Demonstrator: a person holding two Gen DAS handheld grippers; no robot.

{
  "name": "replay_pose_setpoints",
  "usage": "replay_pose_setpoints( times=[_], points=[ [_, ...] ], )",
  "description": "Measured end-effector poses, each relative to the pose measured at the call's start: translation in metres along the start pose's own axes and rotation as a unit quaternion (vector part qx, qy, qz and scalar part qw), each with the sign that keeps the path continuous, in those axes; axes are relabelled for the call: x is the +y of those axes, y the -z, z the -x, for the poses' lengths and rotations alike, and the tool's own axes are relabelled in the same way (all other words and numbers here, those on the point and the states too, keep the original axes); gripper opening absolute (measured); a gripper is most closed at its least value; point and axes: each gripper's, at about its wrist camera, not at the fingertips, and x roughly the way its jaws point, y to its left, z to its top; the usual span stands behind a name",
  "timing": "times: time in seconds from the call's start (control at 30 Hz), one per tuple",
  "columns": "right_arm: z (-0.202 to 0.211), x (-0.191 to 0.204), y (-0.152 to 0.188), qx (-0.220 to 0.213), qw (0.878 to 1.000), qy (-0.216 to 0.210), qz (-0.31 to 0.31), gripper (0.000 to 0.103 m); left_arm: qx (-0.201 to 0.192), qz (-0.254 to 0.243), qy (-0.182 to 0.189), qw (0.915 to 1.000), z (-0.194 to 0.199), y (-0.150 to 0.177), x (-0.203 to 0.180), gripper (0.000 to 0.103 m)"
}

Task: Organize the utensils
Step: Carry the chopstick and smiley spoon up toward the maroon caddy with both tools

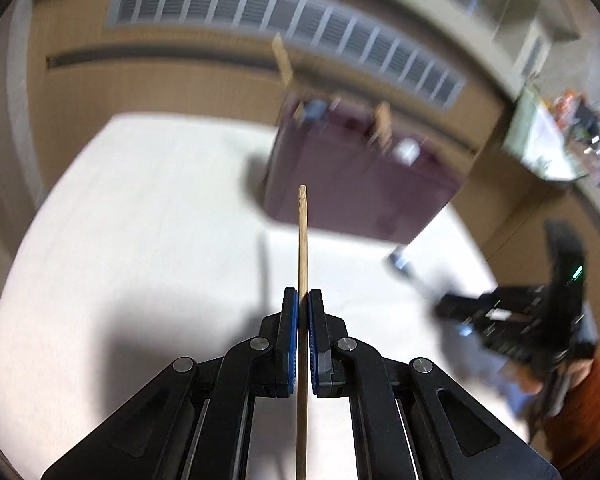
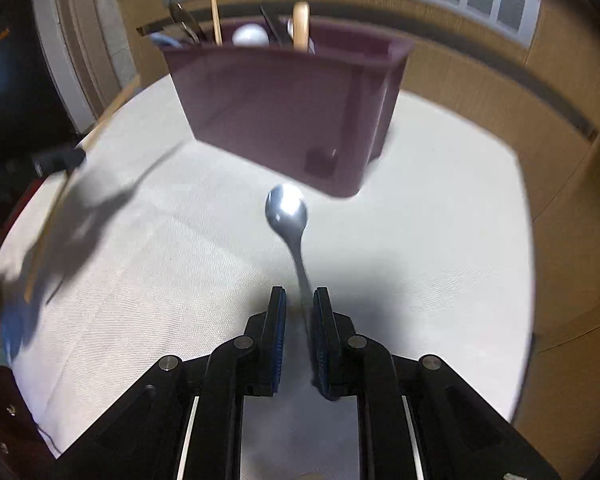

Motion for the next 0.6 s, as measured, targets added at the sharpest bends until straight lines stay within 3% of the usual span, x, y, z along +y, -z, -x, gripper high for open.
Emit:
replay_pose_setpoints(
  times=[0.2, 0.47, 0.5, 0.57, 0.6],
  points=[
    [-0.016, 0.008, -0.018, -0.015, 0.999, -0.001, 0.05, 0.03, 0.045, -0.023, -0.029, 0.9983, -0.016, 0.018, -0.008, 0.005],
    [-0.029, 0.011, -0.041, -0.006, 0.999, -0.007, 0.053, 0.045, 0.055, -0.028, -0.035, 0.9974, -0.02, 0.027, -0.014, 0.005],
    [-0.028, 0.013, -0.041, -0.008, 0.998, 0.0, 0.054, 0.044, 0.056, -0.029, -0.036, 0.9974, -0.02, 0.027, -0.014, 0.005],
    [-0.025, 0.013, -0.041, -0.018, 0.999, 0.015, 0.035, 0.028, 0.056, -0.032, -0.037, 0.9972, -0.018, 0.027, -0.015, 0.005],
    [-0.024, 0.013, -0.042, -0.019, 0.999, 0.018, 0.023, 0.025, 0.056, -0.033, -0.038, 0.9972, -0.018, 0.028, -0.015, 0.005]
  ],
)
